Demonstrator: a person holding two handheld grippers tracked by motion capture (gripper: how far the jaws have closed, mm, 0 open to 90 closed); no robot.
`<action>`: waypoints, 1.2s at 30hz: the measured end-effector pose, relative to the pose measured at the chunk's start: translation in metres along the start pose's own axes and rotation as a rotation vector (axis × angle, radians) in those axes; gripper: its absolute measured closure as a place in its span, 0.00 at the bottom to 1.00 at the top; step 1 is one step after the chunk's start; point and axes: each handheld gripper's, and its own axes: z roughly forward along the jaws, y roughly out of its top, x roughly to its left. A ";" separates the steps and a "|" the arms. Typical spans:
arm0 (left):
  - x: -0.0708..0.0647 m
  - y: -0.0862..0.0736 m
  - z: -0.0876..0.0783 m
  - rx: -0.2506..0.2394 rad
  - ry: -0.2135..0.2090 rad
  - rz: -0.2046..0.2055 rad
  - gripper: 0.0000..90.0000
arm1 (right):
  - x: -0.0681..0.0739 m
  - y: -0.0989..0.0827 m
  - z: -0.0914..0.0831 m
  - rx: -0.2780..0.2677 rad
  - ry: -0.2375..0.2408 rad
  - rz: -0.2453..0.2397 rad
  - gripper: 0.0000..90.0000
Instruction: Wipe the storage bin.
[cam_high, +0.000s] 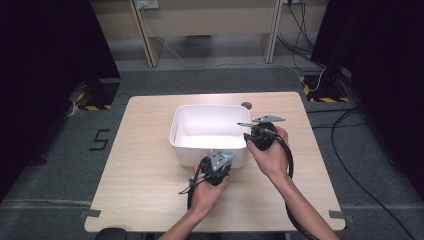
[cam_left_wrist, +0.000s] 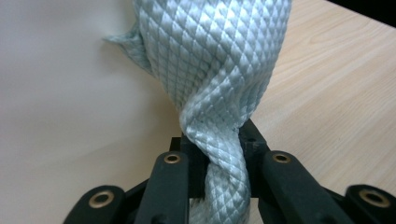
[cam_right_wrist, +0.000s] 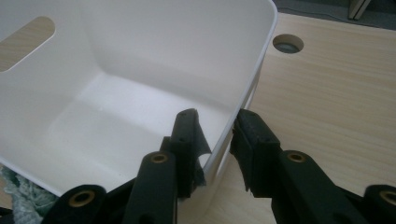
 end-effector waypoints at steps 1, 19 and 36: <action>0.000 -0.001 0.001 0.002 -0.001 -0.002 0.86 | 0.000 0.000 0.000 -0.001 0.000 0.000 0.77; -0.002 -0.013 0.017 0.049 0.004 0.006 0.86 | 0.001 0.000 0.000 -0.003 -0.003 -0.007 0.78; -0.003 -0.018 0.025 0.076 0.009 0.012 0.86 | 0.001 -0.001 0.000 -0.004 -0.003 -0.009 0.78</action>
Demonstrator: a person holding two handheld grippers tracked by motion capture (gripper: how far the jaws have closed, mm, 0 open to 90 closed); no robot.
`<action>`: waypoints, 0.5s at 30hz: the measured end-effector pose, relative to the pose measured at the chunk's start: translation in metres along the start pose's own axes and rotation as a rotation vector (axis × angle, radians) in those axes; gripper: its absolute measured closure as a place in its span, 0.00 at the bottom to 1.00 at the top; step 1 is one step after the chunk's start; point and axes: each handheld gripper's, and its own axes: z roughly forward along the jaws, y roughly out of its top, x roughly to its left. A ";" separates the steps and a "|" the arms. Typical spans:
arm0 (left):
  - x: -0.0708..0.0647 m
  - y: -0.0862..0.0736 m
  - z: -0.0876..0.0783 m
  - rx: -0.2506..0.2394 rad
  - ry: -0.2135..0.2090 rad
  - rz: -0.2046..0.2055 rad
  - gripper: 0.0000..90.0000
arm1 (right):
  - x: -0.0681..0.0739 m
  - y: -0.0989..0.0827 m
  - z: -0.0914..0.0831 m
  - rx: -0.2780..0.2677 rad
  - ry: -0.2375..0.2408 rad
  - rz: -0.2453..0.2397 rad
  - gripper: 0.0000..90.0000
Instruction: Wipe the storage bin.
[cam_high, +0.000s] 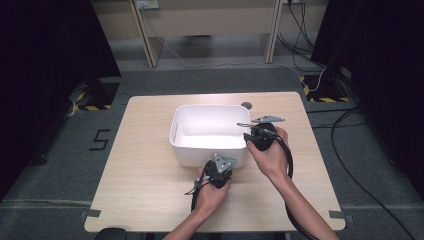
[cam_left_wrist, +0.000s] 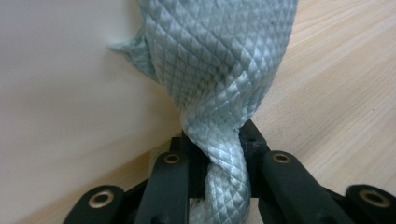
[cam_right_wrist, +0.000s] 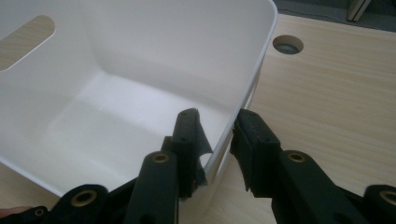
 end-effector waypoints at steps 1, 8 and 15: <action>0.000 0.000 0.000 0.003 -0.002 0.002 0.86 | 0.000 0.000 0.000 -0.002 0.000 -0.001 0.78; -0.001 0.001 0.001 0.008 -0.002 0.004 0.86 | 0.000 0.000 0.000 -0.001 -0.002 -0.001 0.78; -0.007 0.004 0.004 0.008 -0.012 0.005 0.86 | 0.001 0.000 0.000 -0.001 -0.003 0.002 0.78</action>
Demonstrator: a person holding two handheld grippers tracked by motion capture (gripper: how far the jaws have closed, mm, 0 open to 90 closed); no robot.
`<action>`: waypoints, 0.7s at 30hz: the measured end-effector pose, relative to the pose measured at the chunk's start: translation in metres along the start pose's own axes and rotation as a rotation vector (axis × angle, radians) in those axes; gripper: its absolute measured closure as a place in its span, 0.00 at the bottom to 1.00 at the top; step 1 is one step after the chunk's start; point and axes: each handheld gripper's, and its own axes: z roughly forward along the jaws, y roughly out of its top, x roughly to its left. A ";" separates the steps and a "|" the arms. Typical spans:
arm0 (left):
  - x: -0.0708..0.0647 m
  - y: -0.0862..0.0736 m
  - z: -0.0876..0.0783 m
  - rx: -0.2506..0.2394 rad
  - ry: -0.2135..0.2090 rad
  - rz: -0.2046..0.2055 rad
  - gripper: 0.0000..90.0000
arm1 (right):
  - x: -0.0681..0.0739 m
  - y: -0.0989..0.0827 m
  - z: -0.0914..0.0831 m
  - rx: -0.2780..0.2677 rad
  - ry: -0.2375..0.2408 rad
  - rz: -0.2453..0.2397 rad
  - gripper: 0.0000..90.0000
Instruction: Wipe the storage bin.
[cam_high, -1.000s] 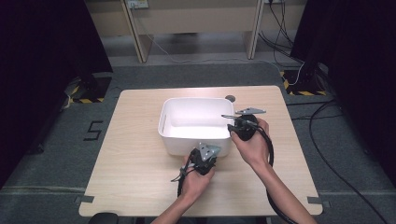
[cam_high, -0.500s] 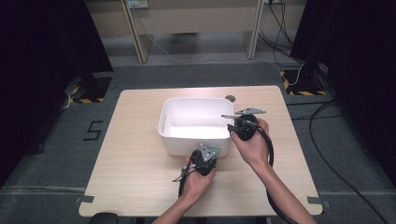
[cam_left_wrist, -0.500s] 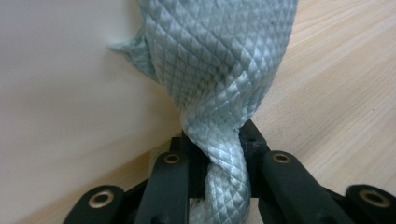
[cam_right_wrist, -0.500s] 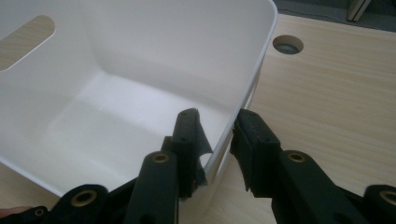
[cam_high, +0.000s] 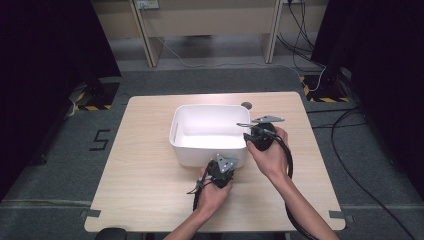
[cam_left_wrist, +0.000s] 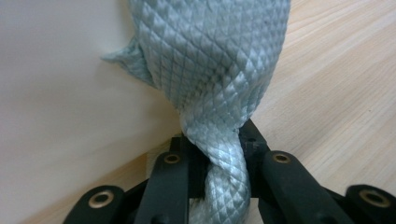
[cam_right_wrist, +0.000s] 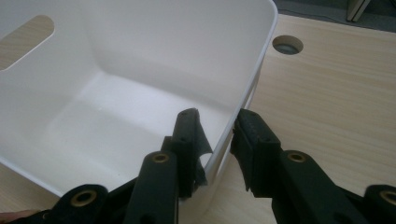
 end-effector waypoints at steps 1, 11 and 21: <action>0.000 0.001 0.000 0.002 0.000 0.006 0.86 | 0.000 0.000 0.000 -0.001 0.001 0.000 0.78; -0.005 0.003 0.003 0.004 -0.007 0.007 0.86 | 0.000 0.000 0.000 -0.001 0.003 0.000 0.78; -0.005 0.006 0.000 -0.005 -0.012 0.007 0.86 | 0.000 0.000 0.000 -0.001 0.002 0.001 0.78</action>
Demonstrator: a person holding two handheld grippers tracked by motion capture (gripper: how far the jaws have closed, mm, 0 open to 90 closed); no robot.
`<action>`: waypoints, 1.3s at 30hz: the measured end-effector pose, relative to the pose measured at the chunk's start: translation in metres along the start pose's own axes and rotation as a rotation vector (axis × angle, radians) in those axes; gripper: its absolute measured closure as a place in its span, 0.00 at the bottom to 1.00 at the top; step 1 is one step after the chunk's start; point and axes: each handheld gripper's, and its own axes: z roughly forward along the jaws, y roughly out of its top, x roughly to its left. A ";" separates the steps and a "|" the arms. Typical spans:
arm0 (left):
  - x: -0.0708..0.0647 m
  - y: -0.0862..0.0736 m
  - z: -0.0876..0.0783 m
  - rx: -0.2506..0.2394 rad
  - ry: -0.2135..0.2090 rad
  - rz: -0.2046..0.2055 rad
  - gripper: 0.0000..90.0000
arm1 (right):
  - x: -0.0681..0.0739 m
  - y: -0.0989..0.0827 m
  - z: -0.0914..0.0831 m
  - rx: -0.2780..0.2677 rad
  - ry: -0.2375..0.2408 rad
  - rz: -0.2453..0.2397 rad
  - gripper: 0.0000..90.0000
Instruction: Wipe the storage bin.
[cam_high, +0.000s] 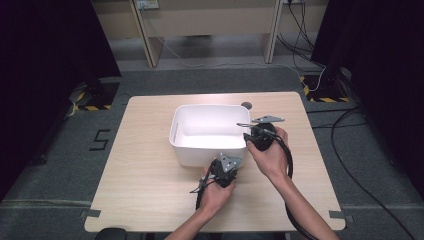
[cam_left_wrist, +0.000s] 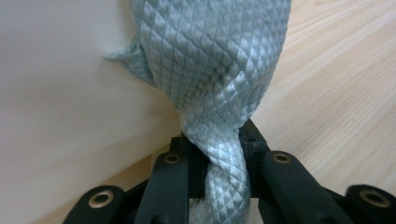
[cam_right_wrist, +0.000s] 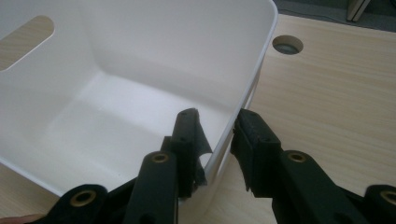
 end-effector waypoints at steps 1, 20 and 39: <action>0.000 0.000 0.000 -0.002 -0.002 0.000 0.86 | 0.000 0.000 0.000 0.000 0.000 0.000 0.78; -0.004 0.020 -0.018 -0.063 -0.004 -0.007 0.86 | 0.001 0.000 0.000 0.002 -0.004 -0.003 0.77; -0.006 0.033 -0.031 -0.098 -0.013 0.000 0.86 | 0.001 0.000 0.000 0.004 -0.006 -0.005 0.78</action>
